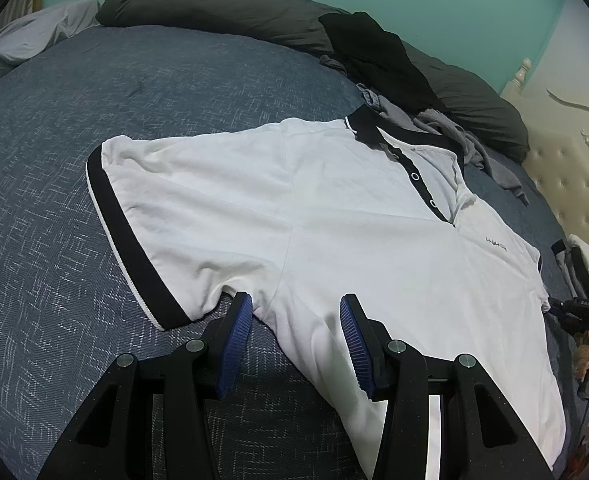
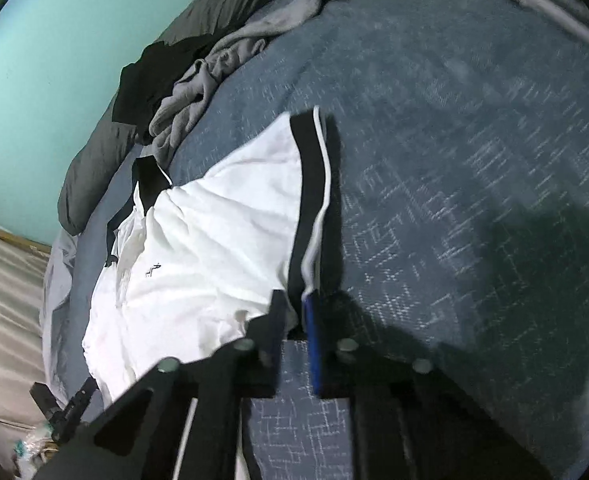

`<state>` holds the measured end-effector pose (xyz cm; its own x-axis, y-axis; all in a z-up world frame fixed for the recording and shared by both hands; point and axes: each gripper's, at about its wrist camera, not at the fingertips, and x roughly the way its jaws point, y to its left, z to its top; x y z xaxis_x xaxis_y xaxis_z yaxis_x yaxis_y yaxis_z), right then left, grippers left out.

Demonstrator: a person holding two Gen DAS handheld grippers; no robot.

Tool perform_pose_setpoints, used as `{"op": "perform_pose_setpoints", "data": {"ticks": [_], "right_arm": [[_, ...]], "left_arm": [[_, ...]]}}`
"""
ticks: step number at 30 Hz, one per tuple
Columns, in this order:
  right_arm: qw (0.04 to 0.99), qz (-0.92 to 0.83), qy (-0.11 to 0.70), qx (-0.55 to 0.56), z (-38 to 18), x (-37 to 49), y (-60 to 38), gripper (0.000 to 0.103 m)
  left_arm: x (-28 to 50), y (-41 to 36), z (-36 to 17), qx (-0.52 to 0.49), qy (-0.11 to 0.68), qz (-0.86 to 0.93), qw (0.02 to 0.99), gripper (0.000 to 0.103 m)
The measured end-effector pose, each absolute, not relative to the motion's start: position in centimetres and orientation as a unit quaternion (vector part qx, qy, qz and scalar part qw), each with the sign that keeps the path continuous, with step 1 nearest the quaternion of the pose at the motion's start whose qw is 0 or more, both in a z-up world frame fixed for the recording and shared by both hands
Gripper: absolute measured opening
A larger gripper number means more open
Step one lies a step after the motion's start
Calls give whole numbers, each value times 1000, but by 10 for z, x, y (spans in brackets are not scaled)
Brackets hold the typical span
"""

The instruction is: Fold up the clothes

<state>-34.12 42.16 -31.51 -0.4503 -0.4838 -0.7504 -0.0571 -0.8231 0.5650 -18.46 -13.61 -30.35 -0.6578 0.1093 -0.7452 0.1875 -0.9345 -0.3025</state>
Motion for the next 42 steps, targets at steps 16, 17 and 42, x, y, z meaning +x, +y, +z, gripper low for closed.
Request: {"op": "perform_pose_setpoints", "data": {"ticks": [16, 17, 42], "right_arm": [[132, -840, -249, 463, -294, -362, 446, 38], [128, -847, -233, 460, -291, -370, 445, 38], [116, -876, -171, 436, -300, -446, 436, 6]], "left_arm": [[-185, -134, -305, 413, 175, -893, 25, 50], [-185, -134, -305, 413, 175, -893, 25, 50], [-188, -126, -312, 425, 157, -891, 21, 50]]}}
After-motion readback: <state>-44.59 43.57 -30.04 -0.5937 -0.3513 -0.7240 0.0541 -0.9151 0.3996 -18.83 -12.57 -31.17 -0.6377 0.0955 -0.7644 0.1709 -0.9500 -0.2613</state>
